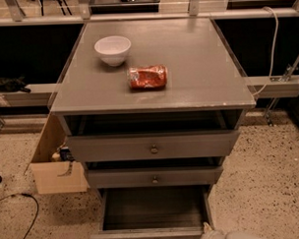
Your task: Close bottom drawer
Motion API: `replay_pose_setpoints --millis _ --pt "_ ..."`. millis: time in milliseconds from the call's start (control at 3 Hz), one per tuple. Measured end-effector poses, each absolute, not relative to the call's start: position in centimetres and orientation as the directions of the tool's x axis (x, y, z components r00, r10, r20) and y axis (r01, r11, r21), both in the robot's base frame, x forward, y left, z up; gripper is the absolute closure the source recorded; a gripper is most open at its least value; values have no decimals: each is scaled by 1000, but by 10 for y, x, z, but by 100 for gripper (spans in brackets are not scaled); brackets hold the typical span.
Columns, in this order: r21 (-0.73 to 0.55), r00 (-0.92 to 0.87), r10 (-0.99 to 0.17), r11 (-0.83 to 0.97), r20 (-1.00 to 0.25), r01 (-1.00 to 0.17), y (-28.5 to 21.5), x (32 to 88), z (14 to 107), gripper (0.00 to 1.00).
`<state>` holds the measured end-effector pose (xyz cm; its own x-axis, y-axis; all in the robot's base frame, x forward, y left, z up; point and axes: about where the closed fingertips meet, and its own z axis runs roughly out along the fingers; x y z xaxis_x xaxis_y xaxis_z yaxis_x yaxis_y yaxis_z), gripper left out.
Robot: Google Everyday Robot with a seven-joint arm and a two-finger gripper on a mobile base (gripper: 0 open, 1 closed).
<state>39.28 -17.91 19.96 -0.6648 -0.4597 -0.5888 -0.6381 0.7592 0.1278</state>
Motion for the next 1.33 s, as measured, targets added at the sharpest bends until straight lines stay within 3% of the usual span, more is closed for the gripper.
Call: replay_pose_setpoints --millis 667,1333 --pt "115 -613 -535 692 -581 -713 -155 377 193 0" --pt "159 -685 -432 768 -587 -621 -176 331 194 0"
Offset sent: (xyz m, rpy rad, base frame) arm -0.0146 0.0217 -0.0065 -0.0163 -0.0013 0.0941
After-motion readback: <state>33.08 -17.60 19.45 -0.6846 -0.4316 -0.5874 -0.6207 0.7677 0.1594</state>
